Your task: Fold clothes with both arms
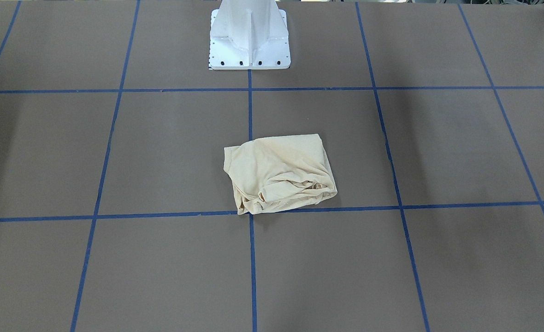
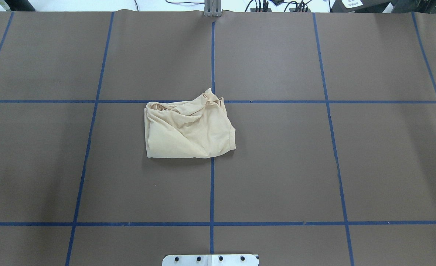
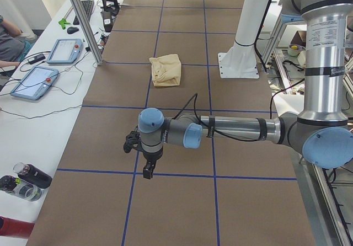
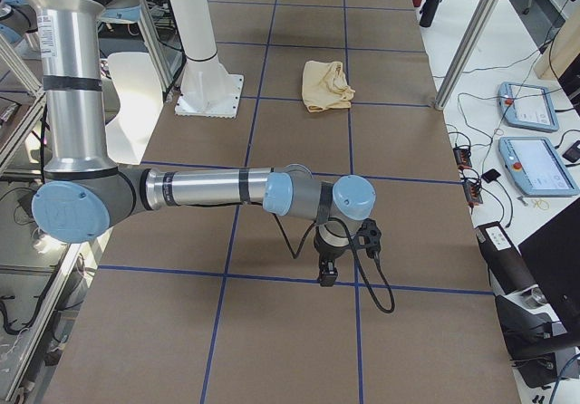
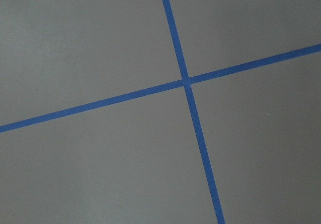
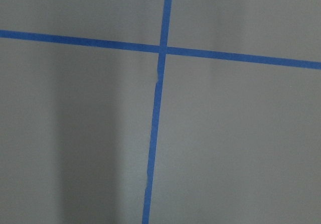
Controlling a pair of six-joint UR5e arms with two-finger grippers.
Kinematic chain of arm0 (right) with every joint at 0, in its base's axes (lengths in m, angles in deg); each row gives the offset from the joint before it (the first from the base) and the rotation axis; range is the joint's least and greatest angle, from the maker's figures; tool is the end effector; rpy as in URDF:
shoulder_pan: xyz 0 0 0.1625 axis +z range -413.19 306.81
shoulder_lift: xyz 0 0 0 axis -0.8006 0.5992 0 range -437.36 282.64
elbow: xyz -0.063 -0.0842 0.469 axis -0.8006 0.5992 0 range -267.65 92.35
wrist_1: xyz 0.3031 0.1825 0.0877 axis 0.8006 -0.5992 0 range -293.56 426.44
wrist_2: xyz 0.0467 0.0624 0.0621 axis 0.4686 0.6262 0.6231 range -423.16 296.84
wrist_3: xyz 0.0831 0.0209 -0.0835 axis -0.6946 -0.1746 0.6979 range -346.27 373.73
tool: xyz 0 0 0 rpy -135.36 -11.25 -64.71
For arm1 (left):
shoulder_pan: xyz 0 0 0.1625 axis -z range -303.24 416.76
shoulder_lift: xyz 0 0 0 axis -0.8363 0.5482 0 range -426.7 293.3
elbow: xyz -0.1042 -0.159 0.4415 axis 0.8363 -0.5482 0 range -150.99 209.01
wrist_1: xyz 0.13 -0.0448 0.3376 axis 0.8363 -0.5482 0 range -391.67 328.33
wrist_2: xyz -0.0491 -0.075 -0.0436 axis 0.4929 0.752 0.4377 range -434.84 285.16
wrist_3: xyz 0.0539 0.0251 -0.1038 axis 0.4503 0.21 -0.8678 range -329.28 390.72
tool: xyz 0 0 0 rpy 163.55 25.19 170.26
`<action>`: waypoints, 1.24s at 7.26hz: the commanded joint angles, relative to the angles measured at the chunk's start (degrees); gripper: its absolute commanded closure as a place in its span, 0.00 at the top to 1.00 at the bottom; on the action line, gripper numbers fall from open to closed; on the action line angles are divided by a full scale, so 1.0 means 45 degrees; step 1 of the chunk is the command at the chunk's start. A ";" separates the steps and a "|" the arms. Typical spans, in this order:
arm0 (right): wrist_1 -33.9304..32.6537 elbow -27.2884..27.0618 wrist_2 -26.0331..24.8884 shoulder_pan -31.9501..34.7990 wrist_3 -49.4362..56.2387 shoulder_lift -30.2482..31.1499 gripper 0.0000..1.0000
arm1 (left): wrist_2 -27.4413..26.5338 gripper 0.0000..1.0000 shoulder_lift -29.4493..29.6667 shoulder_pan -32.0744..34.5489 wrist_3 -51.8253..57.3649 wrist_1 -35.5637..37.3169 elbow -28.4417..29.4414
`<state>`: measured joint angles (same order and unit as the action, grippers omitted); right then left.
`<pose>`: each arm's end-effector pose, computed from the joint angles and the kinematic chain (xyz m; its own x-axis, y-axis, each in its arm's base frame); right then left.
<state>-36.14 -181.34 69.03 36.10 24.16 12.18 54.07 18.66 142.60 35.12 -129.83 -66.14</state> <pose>0.0476 -0.4284 0.7209 0.7275 -0.0912 0.6800 0.1464 0.9889 -0.0240 -0.0282 -0.4161 0.7155 0.7614 0.2261 -0.6076 -0.1305 0.9715 0.1980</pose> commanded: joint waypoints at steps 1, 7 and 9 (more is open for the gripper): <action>0.2138 -0.0001 0.0156 0.0002 -0.0321 0.1189 1.00 | 0.0045 1.00 -0.0277 0.0142 -0.0002 0.0016 -0.0279; 0.2582 0.0038 0.0625 0.0002 -0.1476 0.1352 1.00 | 0.0572 1.00 -0.0277 0.0181 -0.1377 0.0016 -0.0123; 0.2601 -0.0001 0.0606 0.0002 -0.2390 0.1333 1.00 | 0.0592 1.00 -0.0238 0.0181 -0.3360 -0.0120 -0.0241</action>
<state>-24.46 -181.24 71.82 36.11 15.78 18.23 56.68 17.49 143.40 23.99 -130.16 -67.06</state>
